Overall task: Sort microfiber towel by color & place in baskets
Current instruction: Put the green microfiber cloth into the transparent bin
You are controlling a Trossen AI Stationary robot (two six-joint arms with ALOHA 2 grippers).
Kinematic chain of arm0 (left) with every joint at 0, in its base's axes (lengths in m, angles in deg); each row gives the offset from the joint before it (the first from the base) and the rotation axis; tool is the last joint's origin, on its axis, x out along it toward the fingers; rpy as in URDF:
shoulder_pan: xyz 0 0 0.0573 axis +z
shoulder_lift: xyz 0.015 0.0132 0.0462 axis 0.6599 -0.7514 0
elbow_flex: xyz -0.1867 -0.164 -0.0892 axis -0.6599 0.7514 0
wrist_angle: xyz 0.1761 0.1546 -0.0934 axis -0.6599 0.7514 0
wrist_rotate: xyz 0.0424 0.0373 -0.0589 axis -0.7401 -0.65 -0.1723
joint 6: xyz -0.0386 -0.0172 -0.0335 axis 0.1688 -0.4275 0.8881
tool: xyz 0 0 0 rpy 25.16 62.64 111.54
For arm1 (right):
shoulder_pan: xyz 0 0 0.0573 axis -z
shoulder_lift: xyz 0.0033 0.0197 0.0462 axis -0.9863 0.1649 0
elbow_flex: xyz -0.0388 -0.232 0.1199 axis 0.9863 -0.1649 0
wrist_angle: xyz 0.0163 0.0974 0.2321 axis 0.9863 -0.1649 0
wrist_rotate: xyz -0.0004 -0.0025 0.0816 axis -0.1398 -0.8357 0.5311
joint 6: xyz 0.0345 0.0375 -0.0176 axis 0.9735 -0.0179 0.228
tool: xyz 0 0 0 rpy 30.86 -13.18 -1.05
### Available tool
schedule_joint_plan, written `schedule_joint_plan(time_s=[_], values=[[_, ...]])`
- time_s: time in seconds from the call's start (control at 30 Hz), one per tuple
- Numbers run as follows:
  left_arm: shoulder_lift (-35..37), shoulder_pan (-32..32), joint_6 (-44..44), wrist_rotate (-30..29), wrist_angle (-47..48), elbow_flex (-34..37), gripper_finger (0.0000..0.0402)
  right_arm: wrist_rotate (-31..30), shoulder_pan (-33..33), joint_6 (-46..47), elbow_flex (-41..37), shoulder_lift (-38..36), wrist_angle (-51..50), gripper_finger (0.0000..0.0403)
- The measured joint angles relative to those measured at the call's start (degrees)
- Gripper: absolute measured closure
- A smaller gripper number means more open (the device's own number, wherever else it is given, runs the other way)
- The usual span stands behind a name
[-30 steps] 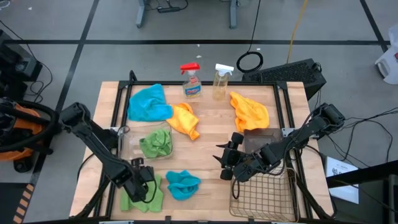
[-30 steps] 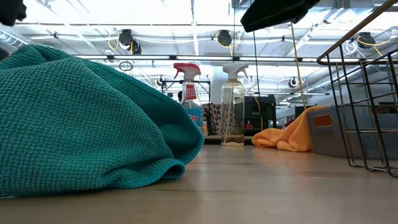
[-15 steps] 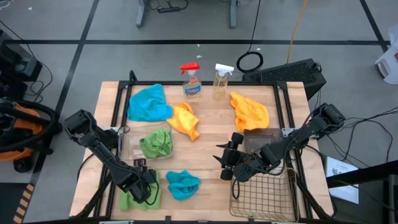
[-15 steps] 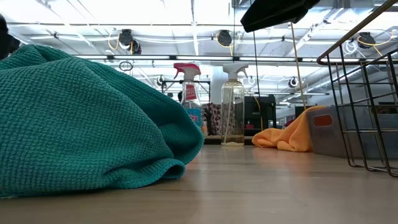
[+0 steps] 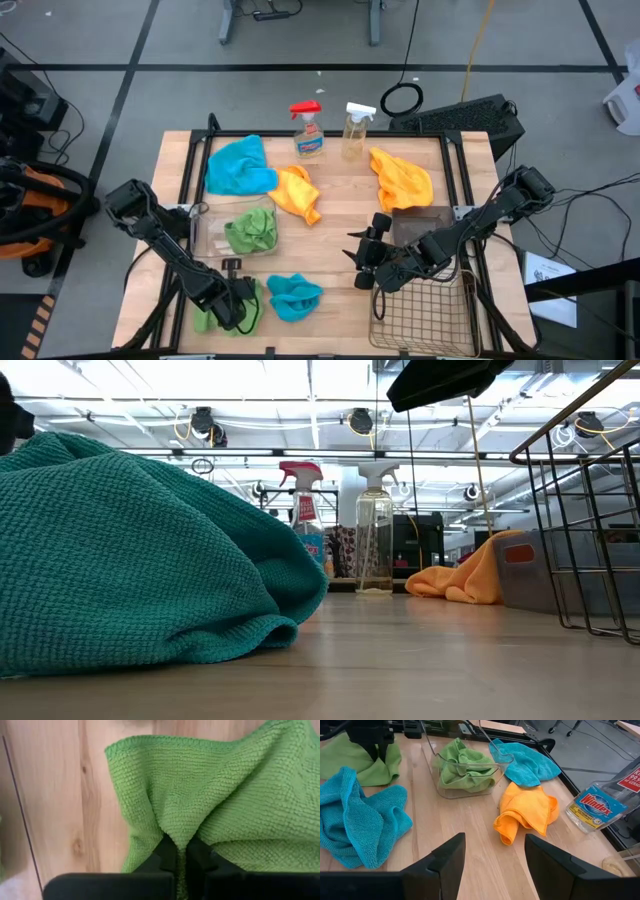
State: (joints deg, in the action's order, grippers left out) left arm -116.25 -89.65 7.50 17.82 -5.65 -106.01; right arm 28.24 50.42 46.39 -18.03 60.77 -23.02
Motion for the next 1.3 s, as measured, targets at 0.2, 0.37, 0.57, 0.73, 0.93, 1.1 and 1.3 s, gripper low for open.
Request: schedule_joint_plan(time_s=[0.2,0.37,0.57,0.73,0.93,1.1,1.3], values=[[0.54,0.00,-0.12,-0.30,4.82,-4.64,0.0385,0.00,-0.02,0.21,0.00,0.00,0.00,0.0206],[2.88,0.00,-0.96,-3.81,11.87,-10.55,0.0385,0.00,-0.17,0.75,0.00,0.00,0.00,0.0206],[5.69,0.24,-5.12,-10.67,16.40,-16.76,0.0385,-0.02,-1.41,1.54,0.00,0.00,0.04,0.0206],[7.61,2.04,-7.88,-14.99,19.57,-20.30,0.0385,-0.04,-2.89,2.01,0.00,0.00,0.04,0.0206],[9.98,3.86,-9.24,-19.60,21.31,-24.09,0.0385,-0.36,-4.27,3.06,0.00,0.00,0.04,0.0206],[12.71,4.57,-9.21,-27.40,21.75,-27.61,0.0385,-0.37,-4.72,2.59,0.00,0.00,0.04,0.0206],[16.21,6.46,-9.83,-33.10,23.03,-31.38,0.0385,-0.88,-4.70,-0.24,0.00,0.00,0.04,0.0206]])
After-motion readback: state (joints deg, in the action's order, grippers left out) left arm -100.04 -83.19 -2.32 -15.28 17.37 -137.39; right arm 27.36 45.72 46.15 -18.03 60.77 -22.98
